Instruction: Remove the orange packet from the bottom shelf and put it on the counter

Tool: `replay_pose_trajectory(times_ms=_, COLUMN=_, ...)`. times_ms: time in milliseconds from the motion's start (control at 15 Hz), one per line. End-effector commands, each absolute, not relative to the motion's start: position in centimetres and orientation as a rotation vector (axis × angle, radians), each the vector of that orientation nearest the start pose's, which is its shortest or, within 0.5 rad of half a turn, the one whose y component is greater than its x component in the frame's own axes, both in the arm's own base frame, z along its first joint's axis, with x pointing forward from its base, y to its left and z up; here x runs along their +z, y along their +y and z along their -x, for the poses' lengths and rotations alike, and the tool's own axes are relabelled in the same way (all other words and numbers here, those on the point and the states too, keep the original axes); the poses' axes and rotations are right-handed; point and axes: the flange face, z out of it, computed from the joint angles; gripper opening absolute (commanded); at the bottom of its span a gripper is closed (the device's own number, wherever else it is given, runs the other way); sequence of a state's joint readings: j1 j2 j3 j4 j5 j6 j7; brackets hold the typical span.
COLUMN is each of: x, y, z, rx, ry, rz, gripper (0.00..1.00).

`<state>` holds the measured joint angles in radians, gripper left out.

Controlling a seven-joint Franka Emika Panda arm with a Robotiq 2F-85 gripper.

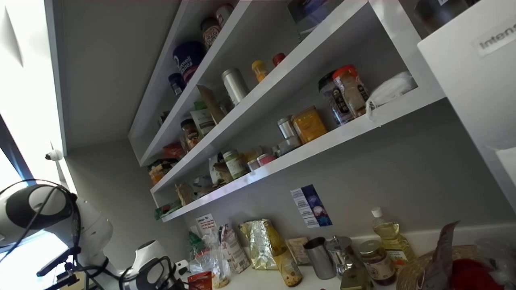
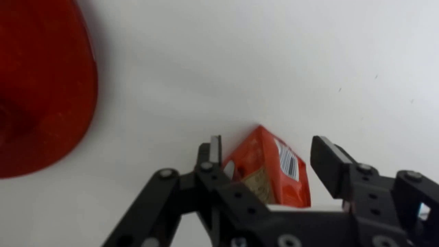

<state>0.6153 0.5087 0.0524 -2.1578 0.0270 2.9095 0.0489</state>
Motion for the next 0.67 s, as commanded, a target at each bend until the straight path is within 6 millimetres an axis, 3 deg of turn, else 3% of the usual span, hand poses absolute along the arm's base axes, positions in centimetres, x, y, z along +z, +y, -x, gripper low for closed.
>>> replay_pose_trajectory(times_ms=0, x=23.1, y=32.2, z=-42.2, rx=-0.031, ry=-0.926, rz=2.895, gripper=0.98)
replay_pose_trajectory(times_ms=533, x=33.9, y=23.9, z=-37.0, rx=0.211, ry=-1.026, rz=2.752, gripper=1.00)
replay_pose_trajectory(times_ms=600, x=31.6, y=25.7, z=-39.4, rx=0.181, ry=-0.982, rz=2.802, gripper=1.00)
